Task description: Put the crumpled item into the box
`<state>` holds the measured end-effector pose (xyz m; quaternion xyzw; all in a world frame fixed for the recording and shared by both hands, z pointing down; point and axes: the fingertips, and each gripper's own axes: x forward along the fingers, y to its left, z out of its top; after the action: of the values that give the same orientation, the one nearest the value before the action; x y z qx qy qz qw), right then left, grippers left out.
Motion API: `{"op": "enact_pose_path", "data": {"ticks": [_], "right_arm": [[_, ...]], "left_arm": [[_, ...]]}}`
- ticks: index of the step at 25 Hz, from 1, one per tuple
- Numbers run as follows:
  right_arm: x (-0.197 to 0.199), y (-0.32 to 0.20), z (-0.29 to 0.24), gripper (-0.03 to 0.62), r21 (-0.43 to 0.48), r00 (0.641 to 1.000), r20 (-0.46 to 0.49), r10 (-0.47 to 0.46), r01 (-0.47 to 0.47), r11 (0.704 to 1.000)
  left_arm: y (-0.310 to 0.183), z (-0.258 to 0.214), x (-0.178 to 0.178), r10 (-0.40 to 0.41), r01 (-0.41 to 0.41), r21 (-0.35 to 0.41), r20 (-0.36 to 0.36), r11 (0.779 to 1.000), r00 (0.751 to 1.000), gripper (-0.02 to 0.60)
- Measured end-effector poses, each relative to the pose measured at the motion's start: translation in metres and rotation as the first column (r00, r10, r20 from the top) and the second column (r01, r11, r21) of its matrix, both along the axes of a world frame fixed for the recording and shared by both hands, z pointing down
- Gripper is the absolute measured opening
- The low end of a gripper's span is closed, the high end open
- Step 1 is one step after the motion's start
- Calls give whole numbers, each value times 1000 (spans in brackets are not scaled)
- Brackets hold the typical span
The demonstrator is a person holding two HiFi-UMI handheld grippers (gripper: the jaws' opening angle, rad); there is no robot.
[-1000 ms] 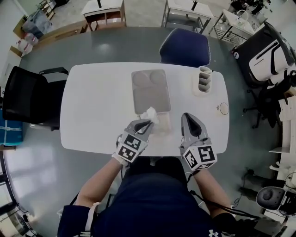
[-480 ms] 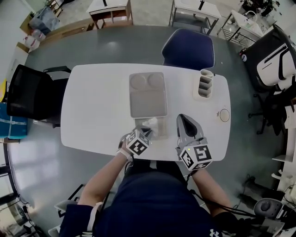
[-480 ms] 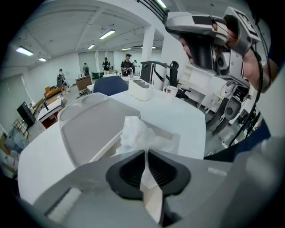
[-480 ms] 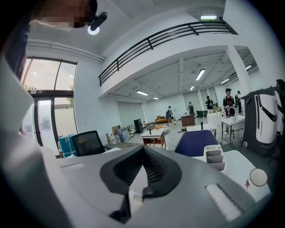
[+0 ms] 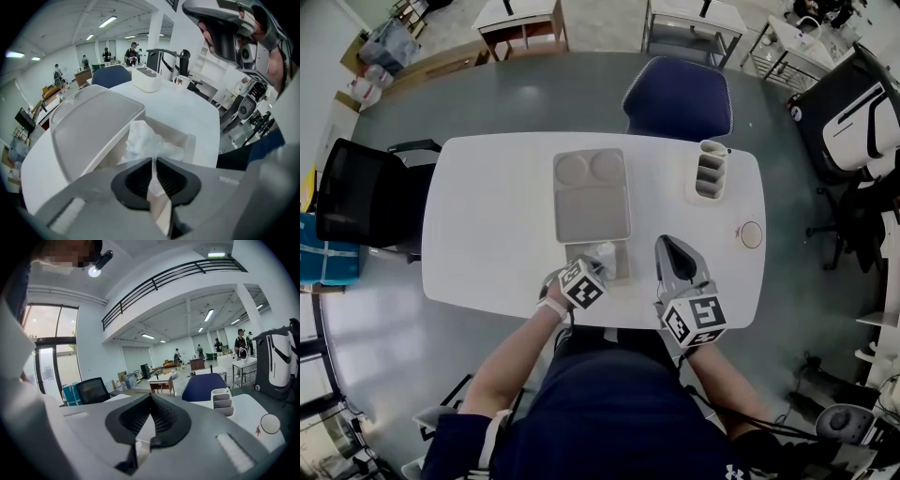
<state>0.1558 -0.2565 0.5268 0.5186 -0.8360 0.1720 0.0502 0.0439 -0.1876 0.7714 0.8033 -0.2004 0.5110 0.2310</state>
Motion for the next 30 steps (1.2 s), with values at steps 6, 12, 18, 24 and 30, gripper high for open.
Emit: {"op": "enact_pose_path", "data": {"ticks": [6,12,18,24,30], "right_arm": [[9,2,5,2,-15,1000,-3,7,-7,1000],[6,4,4,2,-9,1000,-3,-1,1,1000],[5,1,-2,2,3,1000,2,-3,3,1000],[4,-3,-19,2,44,1000,11,1,-1,999],[-7,-6,-47,2,90,999,34,-27,24,996]], "left_arm": [[0,5,3,-5,5,-16,32,1000,999,62],[-7,0,-1,-51,51,-1,29,999,998,127],[-20,-54,0,-110,117,77,-85,990,990,127],[-31,-141,-1,-157,200,129,-289,971,945,127],[-50,-230,-25,-234,364,245,-435,898,870,127]]}}
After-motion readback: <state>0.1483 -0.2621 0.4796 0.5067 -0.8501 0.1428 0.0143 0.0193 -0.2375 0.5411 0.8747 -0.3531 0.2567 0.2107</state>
